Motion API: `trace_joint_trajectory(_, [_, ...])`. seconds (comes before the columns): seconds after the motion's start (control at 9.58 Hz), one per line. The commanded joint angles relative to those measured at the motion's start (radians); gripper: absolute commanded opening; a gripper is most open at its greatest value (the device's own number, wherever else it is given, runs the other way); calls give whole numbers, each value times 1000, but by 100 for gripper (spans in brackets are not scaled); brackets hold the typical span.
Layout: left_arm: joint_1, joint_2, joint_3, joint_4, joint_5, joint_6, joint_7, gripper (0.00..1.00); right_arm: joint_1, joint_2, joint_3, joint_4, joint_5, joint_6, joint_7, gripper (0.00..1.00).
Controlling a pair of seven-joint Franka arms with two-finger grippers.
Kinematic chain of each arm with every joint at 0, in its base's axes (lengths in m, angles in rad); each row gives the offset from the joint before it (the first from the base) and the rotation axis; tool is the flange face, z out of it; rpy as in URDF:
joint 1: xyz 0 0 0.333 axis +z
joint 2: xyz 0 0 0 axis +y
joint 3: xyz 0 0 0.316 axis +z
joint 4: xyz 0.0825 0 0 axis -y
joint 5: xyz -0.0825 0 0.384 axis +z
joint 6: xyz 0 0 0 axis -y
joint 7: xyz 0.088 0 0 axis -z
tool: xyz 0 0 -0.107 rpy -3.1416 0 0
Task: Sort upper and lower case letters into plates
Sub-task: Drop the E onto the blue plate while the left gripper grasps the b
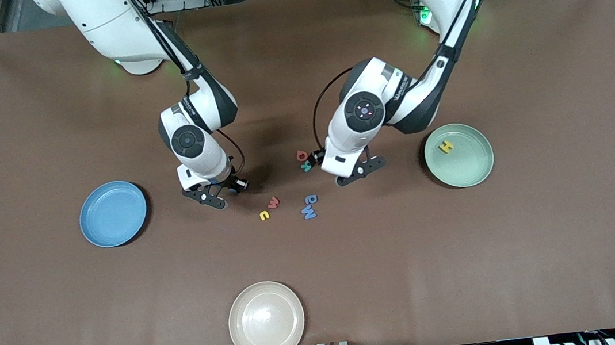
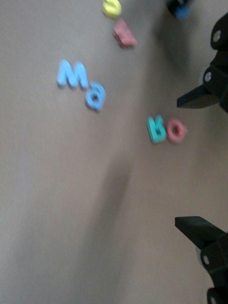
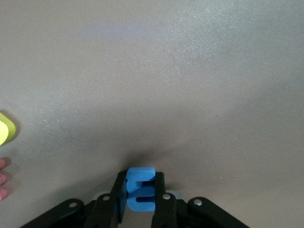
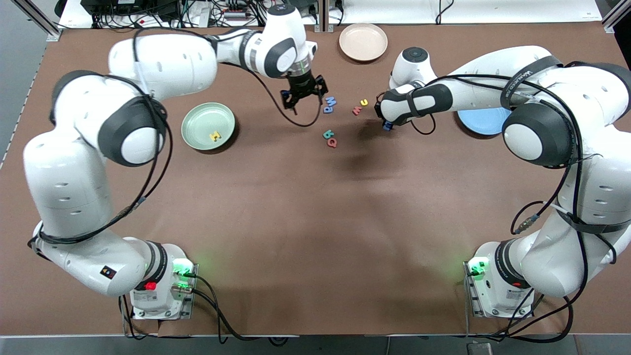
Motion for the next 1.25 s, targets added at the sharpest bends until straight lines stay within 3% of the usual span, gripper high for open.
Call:
trace_joint_trajectory(0.0, [-55, 100, 17, 48, -10, 169, -119, 100, -52, -58, 8, -12, 6, -15, -100, 0])
trace_joint_trajectory(0.31, [-207, 191, 140, 78, 28, 237, -221, 100, -251, -98, -3, 86, -13, -202, -394, 0])
trace_joint_trajectory(0.52, [-221, 185, 143, 73, 33, 173, -249, 98, -376, -99, -41, 109, -98, -289, -560, 0])
trace_joint_trajectory(0.83, [-242, 197, 145, 55, 93, 144, -292, 93, -433, -86, -148, 104, -132, -302, -764, 2])
trace_joint_trajectory(0.94, [-242, 206, 145, 61, 98, 144, -294, 90, -436, -77, -148, 104, -132, -300, -763, 45])
trace_joint_trajectory(1.04, [-244, 217, 145, 65, 99, 144, -295, 87, -430, -73, -148, 103, -132, -294, -761, 99])
trace_joint_trajectory(1.15, [-245, 226, 145, 67, 99, 144, -295, 84, -428, -79, -147, 104, -130, -300, -769, 100])
